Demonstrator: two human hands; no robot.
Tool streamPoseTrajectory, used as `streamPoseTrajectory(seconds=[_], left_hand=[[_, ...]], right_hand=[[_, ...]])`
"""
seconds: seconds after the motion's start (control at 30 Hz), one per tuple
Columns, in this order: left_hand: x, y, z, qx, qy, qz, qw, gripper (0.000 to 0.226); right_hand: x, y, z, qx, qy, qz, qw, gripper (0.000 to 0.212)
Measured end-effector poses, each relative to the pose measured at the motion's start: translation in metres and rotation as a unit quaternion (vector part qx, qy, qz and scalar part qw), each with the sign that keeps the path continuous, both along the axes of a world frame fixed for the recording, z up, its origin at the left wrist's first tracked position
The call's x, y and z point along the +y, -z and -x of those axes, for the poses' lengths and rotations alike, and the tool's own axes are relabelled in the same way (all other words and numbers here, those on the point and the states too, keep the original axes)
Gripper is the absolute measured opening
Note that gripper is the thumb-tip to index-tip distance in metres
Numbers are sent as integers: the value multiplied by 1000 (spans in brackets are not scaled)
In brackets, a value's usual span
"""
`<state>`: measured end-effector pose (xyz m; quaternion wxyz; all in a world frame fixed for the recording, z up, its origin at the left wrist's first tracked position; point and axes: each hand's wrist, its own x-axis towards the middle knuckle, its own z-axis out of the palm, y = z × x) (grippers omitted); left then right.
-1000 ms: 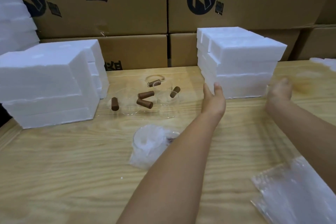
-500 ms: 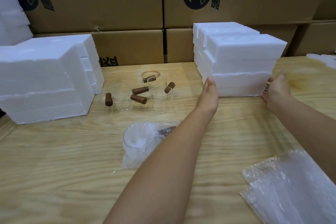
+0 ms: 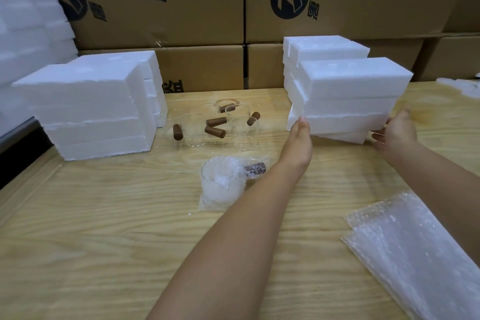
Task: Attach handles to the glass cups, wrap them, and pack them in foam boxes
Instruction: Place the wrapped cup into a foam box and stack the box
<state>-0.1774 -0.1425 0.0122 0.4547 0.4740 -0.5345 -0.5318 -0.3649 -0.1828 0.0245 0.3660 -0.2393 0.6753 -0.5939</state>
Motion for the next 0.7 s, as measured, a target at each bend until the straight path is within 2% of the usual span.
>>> streamPoseTrajectory(seconds=[0.17,0.43,0.6,0.7], left_hand=[[1,-4,-5,-4,-26,12,1000,56],[-9,-12,-6,-13,-46,-21,999,59],[-10,-14,-7,0,-37,47,998,54],[-14,-15,-6,10,-40,44,998,58]], right_hand=[[3,1,-2,44,25,-12,999,69],[5,-3,-6,94,53,-28,994,59],[13,-16,-11,70,52,54,995,40],[19,-23,-21,74,29,77,994,37]])
